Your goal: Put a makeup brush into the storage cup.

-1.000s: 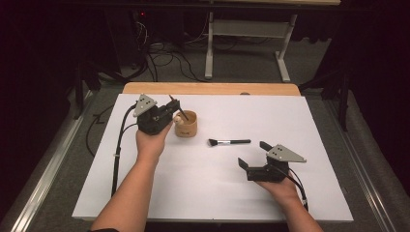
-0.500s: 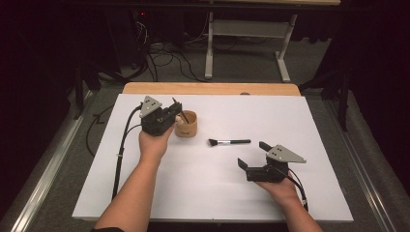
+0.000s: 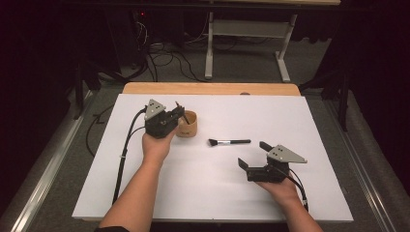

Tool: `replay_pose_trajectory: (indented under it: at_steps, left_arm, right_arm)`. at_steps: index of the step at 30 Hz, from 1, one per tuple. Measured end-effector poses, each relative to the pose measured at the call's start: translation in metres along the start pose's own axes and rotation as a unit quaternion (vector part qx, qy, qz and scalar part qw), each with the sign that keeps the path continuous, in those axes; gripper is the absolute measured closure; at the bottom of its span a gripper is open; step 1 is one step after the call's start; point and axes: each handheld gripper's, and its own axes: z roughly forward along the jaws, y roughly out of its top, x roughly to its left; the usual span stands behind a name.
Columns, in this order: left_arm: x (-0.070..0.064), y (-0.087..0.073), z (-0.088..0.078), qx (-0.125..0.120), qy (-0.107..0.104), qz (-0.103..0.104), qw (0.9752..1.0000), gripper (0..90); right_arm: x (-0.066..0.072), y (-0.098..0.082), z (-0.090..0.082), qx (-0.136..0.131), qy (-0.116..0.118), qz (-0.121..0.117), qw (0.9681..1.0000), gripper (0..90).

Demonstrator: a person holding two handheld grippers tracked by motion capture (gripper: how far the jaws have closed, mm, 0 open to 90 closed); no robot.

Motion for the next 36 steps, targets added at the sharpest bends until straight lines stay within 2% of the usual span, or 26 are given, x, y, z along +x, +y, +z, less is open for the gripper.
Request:
replay_pose_trajectory:
  at_steps: [8, 18, 25, 30, 36]
  left_arm:
    - [-0.006, -0.006, 0.008, 0.013, -0.001, 0.013, 0.9998, 83.1]
    - [-0.006, -0.010, 0.015, 0.021, 0.005, 0.015, 0.9996, 83.0]
    - [-0.010, -0.012, 0.019, 0.031, 0.011, 0.029, 0.9990, 82.7]
    - [-0.016, -0.010, 0.023, 0.041, 0.013, 0.048, 0.9979, 82.3]
    - [-0.017, -0.009, 0.026, 0.040, 0.016, 0.049, 0.9979, 82.3]
  right_arm:
    - [0.000, 0.000, 0.000, 0.001, 0.002, -0.001, 1.0000, 1.5]
    - [0.000, -0.001, 0.002, 0.008, 0.005, 0.002, 1.0000, 1.5]
    - [0.001, -0.001, 0.002, 0.008, 0.006, 0.001, 1.0000, 1.6]
    - [0.001, -0.002, 0.003, 0.010, 0.008, -0.001, 0.9999, 1.8]
    - [0.002, -0.002, 0.002, 0.011, 0.008, 0.000, 0.9999, 1.9]
